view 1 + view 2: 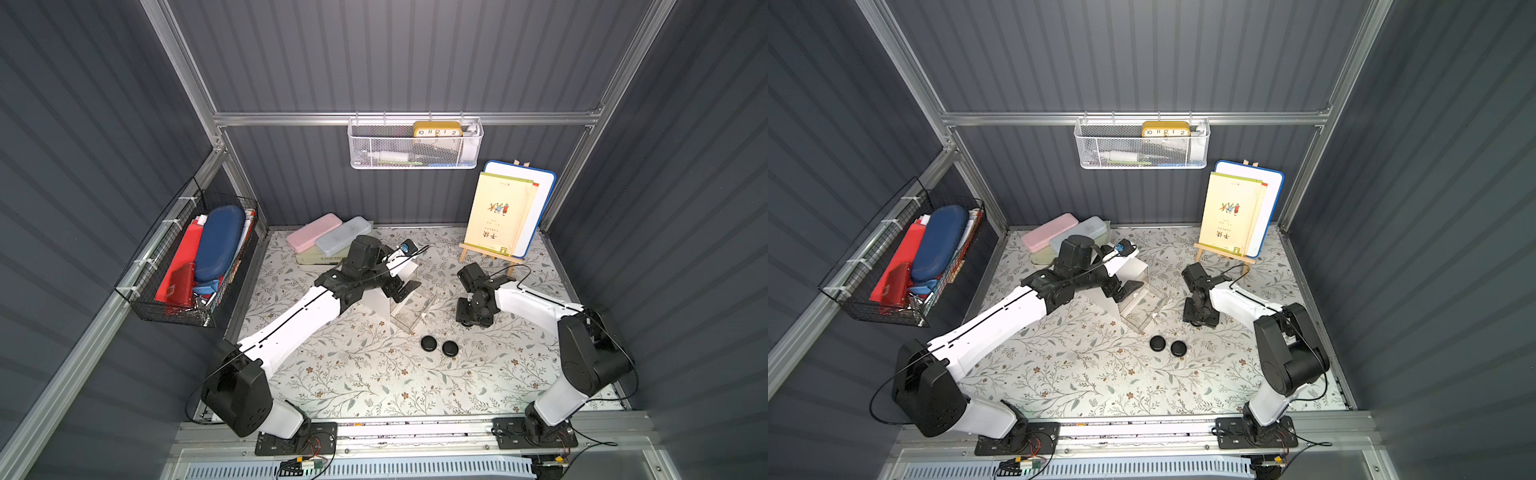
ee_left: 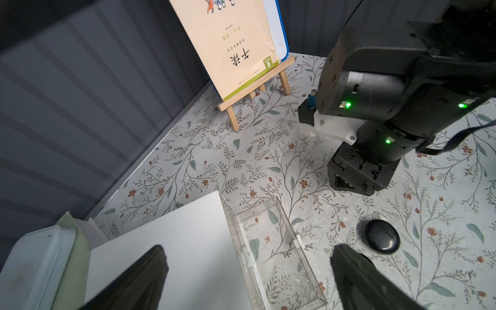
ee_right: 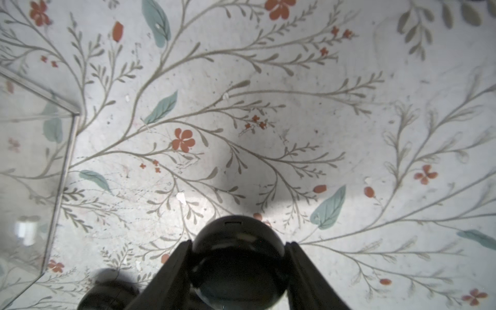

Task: Put the bluetooth earphones in the drawer according to color
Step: Pick up the Bluetooth earphone from the center of the board, then place the bluetooth earphone in the drawer.

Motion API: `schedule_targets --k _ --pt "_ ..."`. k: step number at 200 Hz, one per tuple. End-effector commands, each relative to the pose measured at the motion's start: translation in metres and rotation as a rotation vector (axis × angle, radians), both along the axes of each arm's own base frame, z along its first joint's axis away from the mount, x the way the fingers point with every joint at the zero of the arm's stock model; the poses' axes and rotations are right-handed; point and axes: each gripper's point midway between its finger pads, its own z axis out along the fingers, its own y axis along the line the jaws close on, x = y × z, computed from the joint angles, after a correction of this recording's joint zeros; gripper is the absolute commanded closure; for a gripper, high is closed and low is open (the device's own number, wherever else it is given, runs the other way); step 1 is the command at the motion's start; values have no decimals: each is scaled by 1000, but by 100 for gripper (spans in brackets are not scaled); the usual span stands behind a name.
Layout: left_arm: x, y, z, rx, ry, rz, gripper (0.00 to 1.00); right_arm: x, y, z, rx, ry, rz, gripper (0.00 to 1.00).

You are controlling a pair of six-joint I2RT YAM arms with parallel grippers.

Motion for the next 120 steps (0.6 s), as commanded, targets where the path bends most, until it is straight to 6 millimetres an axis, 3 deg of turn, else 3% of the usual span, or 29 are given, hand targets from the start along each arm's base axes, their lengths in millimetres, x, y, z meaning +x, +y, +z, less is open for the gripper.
schedule_targets --k 1,47,77,120 --pt "1 5 23 -30 -45 32 1 12 13 22 17 -70 37 100" --pt "12 20 21 -17 -38 96 1 27 42 44 58 -141 105 100" --pt "20 36 24 -47 -20 126 1 38 71 56 98 -219 171 100" --pt "31 54 28 -48 -17 191 1 44 107 64 128 -250 251 100"
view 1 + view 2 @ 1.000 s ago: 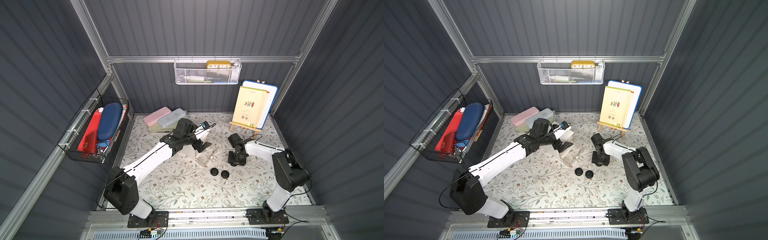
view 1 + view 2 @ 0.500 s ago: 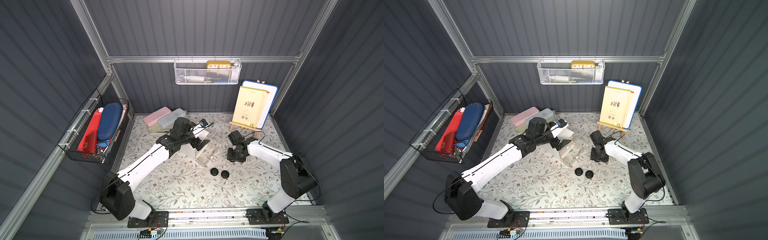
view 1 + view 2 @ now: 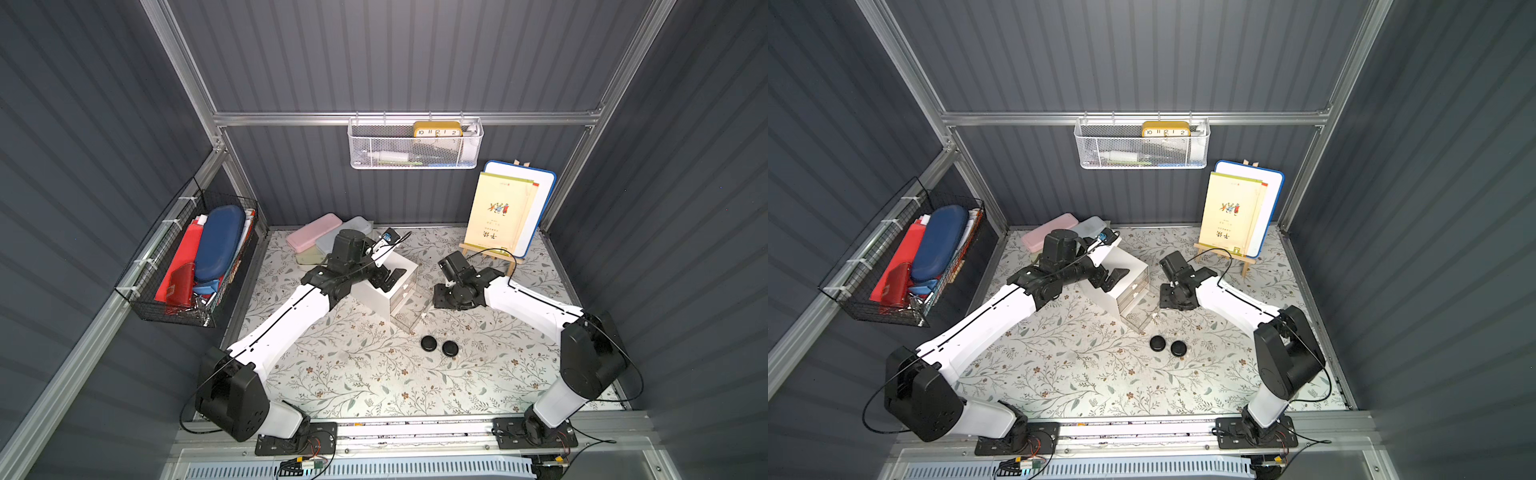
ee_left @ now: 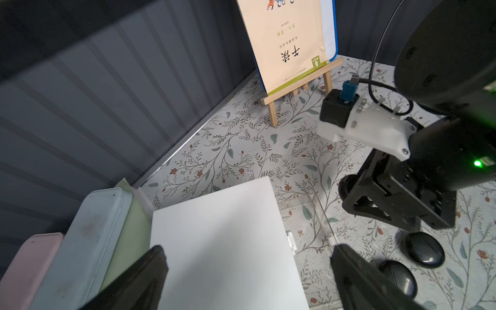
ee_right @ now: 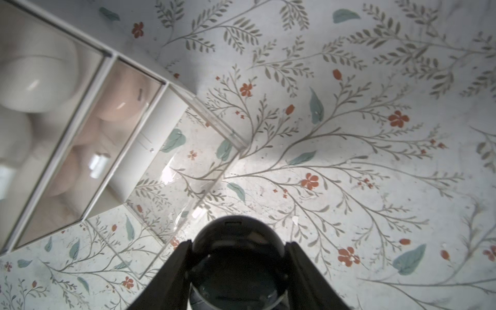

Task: Put the bluetooth earphones in the drawer according to color
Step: Place the bluetooth earphone in the drawer.

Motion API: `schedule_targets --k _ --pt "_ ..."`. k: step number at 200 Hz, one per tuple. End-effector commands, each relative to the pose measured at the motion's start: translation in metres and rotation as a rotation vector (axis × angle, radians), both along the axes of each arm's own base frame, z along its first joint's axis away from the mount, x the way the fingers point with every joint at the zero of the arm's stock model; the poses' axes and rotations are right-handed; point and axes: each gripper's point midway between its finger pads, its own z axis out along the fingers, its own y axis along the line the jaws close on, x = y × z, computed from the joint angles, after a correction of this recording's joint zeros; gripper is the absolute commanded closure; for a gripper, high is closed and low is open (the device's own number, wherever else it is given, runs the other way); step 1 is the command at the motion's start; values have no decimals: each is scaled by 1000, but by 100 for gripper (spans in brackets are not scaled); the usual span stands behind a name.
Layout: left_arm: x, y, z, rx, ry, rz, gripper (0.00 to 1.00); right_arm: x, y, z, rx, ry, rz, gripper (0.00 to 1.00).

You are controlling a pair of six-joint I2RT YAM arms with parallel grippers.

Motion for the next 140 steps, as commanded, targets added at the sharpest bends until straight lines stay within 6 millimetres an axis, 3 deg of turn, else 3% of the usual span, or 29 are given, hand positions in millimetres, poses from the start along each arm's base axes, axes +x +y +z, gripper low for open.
schedule_targets --k 1,52,140 --pt "0 11 18 -34 -9 34 1 7 20 5 19 -30 49 100" --pt "-7 23 17 -105 39 68 1 14 47 7 40 -56 108 100" --pt "-19 37 -28 -96 134 111 1 19 63 -19 87 -26 113 100"
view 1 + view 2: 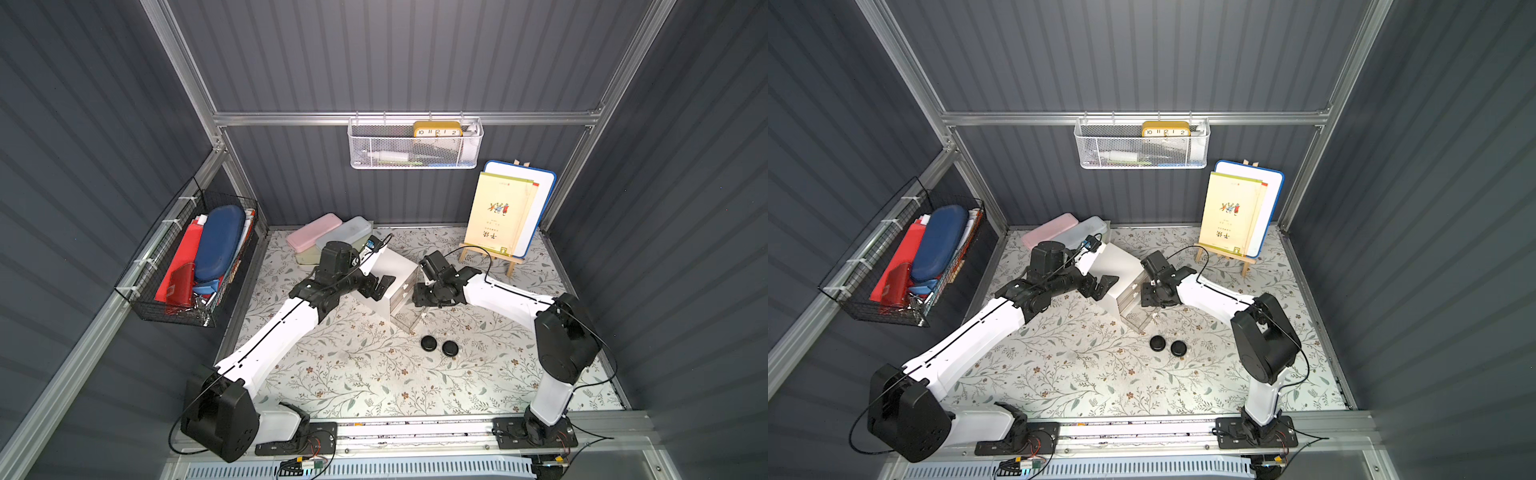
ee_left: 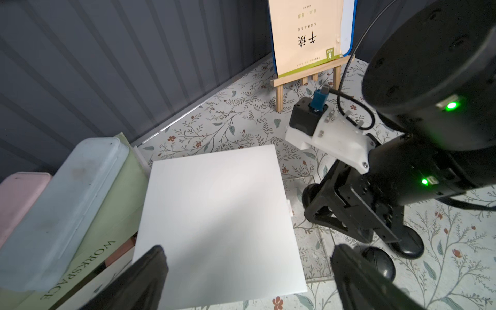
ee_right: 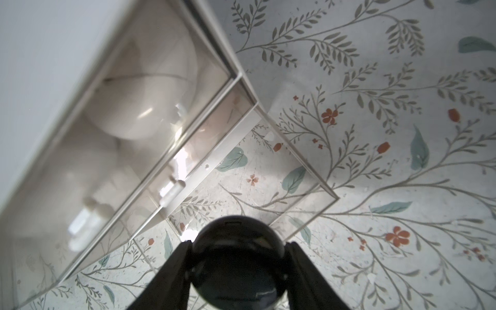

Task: Put the bluetooth earphones in the drawer according to color
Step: Place the bluetooth earphone in the drawer.

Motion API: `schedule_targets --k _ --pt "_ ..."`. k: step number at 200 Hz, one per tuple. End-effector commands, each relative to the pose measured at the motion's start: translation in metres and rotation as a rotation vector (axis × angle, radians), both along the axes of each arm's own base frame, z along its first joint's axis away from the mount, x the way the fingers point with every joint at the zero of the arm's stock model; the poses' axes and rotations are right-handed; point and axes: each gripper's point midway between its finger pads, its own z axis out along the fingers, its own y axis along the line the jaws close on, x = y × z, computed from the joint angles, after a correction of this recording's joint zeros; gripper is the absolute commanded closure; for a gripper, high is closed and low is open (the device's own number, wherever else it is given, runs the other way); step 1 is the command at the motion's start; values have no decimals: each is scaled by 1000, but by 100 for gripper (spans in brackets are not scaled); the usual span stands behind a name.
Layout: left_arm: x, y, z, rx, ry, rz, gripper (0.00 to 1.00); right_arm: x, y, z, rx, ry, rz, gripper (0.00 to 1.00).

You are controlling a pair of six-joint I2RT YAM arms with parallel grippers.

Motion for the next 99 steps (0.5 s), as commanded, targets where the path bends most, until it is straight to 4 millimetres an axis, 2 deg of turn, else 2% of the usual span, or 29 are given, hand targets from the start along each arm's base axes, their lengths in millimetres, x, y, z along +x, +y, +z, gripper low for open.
schedule_targets --k 1,22,99 --pt "-3 4 1 -28 13 15 1 4 9 -1 40 -9 5 100" --pt "-1 8 -4 -18 20 25 1 6 13 -3 56 -14 8 99" --pt "6 8 -18 -3 46 15 1 6 11 -20 21 25 3 73"
